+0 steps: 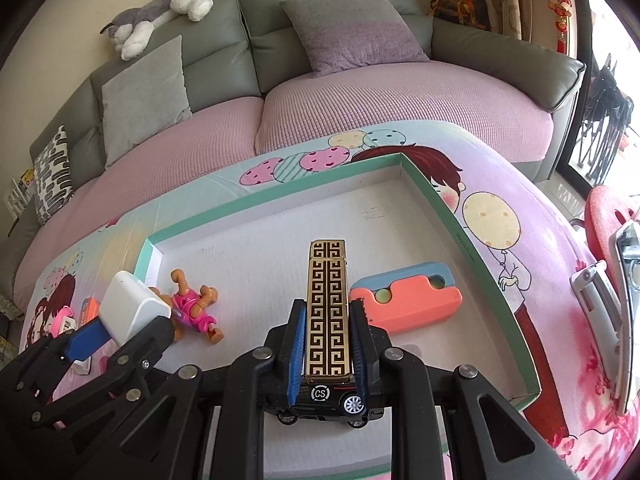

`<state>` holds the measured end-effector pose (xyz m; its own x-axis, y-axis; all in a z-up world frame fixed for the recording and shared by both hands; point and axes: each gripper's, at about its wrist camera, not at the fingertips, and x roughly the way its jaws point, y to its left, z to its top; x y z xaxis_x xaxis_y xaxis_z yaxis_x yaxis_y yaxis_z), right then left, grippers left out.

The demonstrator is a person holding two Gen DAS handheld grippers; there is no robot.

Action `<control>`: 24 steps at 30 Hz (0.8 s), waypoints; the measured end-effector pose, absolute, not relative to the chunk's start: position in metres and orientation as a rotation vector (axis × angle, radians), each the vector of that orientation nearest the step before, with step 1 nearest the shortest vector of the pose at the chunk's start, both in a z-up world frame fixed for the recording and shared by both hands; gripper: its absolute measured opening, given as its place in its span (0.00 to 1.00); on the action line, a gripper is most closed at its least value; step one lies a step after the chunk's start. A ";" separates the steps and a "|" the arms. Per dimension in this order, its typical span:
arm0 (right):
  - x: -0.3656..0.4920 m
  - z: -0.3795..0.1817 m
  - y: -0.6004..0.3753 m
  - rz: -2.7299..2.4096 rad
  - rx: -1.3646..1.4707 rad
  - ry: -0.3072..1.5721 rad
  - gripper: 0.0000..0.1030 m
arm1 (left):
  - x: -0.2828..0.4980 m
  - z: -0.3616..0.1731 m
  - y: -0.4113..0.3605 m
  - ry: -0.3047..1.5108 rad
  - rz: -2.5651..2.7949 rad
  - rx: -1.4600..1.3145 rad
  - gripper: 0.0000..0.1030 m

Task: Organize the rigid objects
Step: 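Carry the adapter and patterned bar into the green tray and open both tools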

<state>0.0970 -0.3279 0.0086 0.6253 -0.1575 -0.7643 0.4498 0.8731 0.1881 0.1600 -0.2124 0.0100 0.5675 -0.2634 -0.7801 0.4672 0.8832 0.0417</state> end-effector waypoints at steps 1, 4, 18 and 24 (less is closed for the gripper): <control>0.099 0.007 -0.328 -0.355 0.384 0.831 0.22 | 0.160 0.009 -0.212 0.869 -0.433 0.258 0.50; 0.102 0.003 -0.326 -0.342 0.386 0.844 0.22 | 0.162 0.005 -0.213 0.882 -0.440 0.260 0.50; 0.107 -0.006 -0.323 -0.326 0.388 0.883 0.22 | 0.165 -0.006 -0.212 0.932 -0.424 0.256 0.50; 0.108 -0.005 -0.322 -0.334 0.380 0.879 0.23 | 0.164 0.002 -0.209 0.908 -0.424 0.250 0.52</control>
